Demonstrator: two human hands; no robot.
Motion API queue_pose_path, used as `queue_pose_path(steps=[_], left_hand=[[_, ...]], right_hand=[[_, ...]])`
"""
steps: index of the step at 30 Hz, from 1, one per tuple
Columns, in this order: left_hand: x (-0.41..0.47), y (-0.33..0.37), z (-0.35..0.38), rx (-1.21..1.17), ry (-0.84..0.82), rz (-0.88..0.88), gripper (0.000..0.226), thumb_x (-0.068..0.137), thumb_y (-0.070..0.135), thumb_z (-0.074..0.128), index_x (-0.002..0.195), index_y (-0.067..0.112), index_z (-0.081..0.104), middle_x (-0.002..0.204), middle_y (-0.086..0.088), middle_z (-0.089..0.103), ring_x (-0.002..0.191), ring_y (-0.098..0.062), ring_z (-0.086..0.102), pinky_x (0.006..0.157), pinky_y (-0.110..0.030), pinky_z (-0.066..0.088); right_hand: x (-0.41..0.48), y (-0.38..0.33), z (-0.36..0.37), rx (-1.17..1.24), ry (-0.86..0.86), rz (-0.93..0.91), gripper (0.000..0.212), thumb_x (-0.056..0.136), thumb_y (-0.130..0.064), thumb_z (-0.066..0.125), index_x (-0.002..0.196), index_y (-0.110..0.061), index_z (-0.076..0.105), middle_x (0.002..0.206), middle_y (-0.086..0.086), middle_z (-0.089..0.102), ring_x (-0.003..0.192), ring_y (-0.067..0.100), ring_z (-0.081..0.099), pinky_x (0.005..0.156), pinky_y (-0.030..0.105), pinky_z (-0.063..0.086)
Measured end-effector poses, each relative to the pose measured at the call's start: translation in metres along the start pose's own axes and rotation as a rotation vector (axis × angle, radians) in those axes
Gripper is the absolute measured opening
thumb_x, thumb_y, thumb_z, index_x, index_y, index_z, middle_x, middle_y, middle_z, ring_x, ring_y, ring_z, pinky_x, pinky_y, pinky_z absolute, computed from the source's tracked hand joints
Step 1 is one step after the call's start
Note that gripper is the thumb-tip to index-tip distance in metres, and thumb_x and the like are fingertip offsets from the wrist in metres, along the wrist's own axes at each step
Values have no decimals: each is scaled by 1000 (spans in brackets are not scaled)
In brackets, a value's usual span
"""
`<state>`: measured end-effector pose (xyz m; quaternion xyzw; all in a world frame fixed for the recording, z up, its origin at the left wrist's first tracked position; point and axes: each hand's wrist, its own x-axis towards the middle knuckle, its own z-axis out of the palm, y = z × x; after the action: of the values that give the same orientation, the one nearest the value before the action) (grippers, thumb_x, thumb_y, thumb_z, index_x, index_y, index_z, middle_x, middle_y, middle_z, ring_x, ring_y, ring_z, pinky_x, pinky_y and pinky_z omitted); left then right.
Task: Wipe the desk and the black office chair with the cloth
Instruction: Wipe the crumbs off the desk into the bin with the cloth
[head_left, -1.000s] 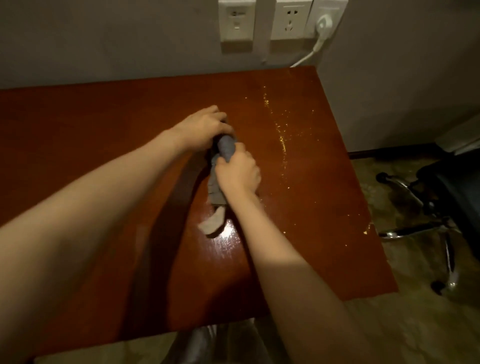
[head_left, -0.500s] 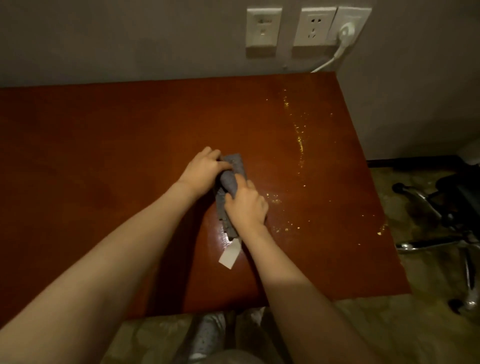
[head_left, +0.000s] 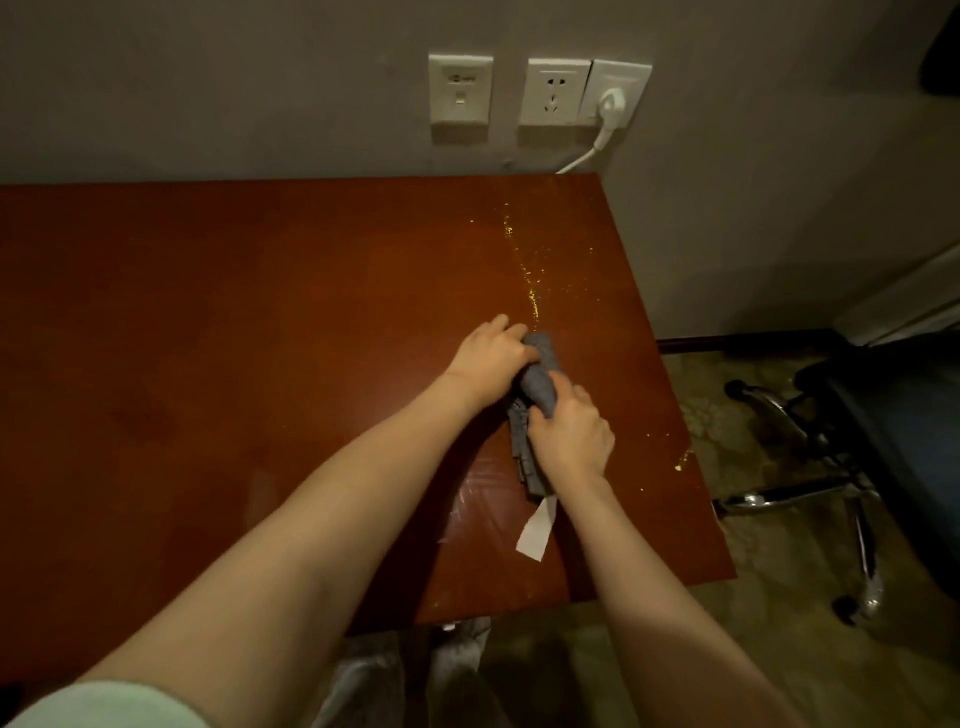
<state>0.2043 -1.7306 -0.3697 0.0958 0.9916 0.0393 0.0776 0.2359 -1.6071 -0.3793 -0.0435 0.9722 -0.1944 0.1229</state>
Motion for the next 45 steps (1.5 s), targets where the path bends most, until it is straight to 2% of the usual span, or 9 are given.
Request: queue_pose_path(steps=[4,8,11,13,17,20,26,31,45], left_hand=[[-28,-21,-16,65,28,-18,35,93,14,46,126,23,53,118,-5,47,115,-26,38,91,-34,35],[-67,-62,-25,149,-78,-32,34,89,16,49,122,26,54,113,-3,48,107,-26,41,91,-36,38],[-94,-87,-24,228,-163,-52,37,90,15,50,124,29,53,112,-1,49,103,-24,43,95,-37,40],[-112,-87,-13,222,-239,-78,40,91,13,49,128,30,51,115,-2,48,106,-24,43,96,-36,39],[-130,-82,8,128,-192,-142,42,95,11,45,133,27,47,117,-6,45,108,-26,39,89,-34,36],[-121,-75,6,116,-172,-128,40,96,13,43,134,26,47,118,-7,45,111,-26,39,89,-33,37],[-78,-27,13,101,-84,-24,38,97,19,38,133,24,50,120,-8,46,114,-28,40,91,-33,34],[-51,5,19,85,-39,13,36,95,17,43,130,21,52,121,-8,46,117,-28,38,91,-34,34],[-17,54,19,94,-15,13,36,96,15,42,130,21,51,123,-7,46,119,-26,39,93,-32,35]], right_hand=[[-19,-31,0,153,-18,-22,42,91,-27,53,132,-23,46,123,9,56,109,35,57,84,37,45],[-46,-79,17,342,-116,-28,35,91,-24,52,126,-20,50,121,10,59,111,33,56,84,35,43],[-63,-98,39,358,-197,-84,40,92,-26,50,131,-19,45,121,10,58,110,33,56,85,36,44],[-74,-99,54,282,-244,-109,45,93,-27,50,137,-21,40,123,10,57,109,33,57,87,39,46],[-81,-93,66,168,-216,-175,47,94,-28,50,138,-23,36,125,8,55,106,32,59,84,40,48],[-76,-81,58,126,-186,-193,44,94,-27,50,136,-24,38,124,8,54,107,33,58,84,39,47],[-67,-36,40,94,-60,-71,45,94,-27,49,137,-27,37,122,7,52,105,33,58,81,37,46],[-60,-8,29,88,6,20,46,93,-26,49,138,-28,37,122,6,52,105,32,58,81,38,46],[-41,43,1,-19,8,21,47,95,-27,49,139,-26,35,123,8,51,107,31,57,77,36,46]])
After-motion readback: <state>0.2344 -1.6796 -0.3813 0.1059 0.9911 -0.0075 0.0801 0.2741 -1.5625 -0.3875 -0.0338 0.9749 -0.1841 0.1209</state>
